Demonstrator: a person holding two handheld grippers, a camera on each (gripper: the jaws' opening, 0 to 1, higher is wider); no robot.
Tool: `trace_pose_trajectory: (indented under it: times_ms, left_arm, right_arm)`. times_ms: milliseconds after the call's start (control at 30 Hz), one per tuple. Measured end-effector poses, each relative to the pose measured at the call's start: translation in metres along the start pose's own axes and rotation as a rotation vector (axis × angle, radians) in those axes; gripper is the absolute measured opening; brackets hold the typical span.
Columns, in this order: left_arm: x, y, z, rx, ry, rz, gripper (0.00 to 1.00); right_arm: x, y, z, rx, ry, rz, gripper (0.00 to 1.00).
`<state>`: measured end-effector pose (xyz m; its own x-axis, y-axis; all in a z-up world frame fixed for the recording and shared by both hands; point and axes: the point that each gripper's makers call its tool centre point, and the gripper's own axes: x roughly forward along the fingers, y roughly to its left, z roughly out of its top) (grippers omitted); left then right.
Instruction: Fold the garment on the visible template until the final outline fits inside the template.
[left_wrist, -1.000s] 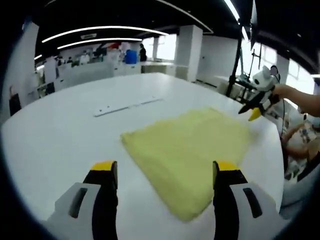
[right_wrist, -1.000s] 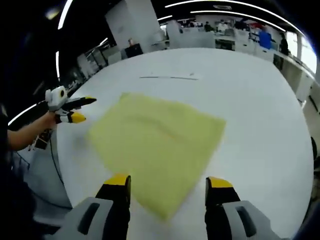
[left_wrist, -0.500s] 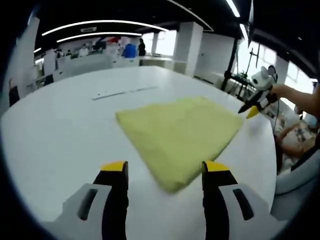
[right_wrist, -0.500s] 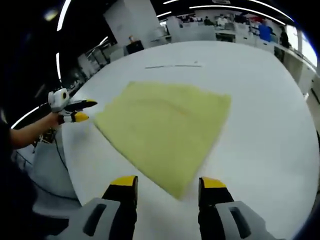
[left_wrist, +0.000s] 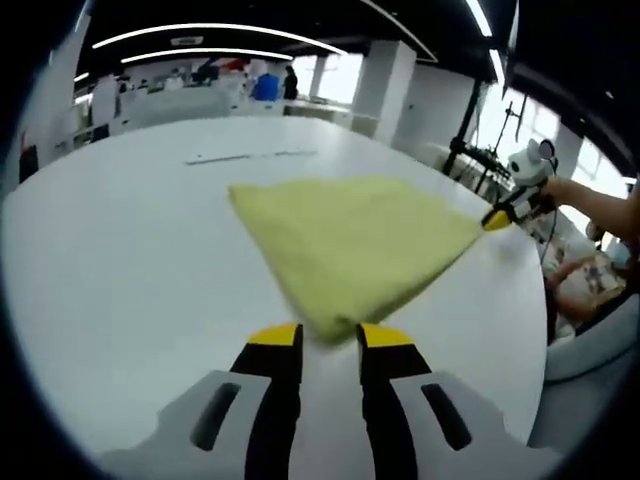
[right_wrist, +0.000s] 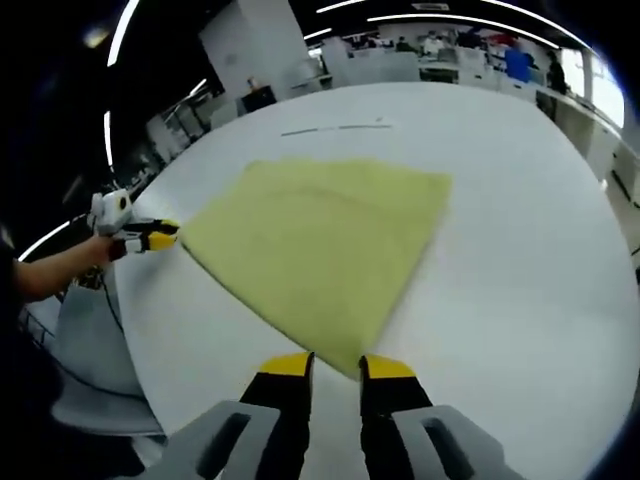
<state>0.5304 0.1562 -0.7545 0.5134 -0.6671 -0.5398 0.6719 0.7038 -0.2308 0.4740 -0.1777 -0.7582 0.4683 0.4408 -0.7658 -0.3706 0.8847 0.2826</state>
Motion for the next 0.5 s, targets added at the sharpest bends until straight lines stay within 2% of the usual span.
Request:
trace_pose_trajectory:
  times_ms: [67, 200, 500]
  left_arm:
    - [0.0009, -0.0007, 0.0009, -0.027, -0.013, -0.016, 0.14]
    - [0.0038, -0.0008, -0.0033, -0.036, 0.000, -0.017, 0.08]
    - [0.0061, -0.0046, 0.0019, -0.100, -0.040, -0.042, 0.02]
  right_arm:
    - [0.0001, -0.0024, -0.0002, 0.014, -0.007, -0.002, 0.10]
    - [0.0006, -0.0040, -0.0008, 0.023, -0.014, -0.006, 0.07]
    - [0.0021, -0.0087, -0.0049, 0.020, -0.014, -0.020, 0.00]
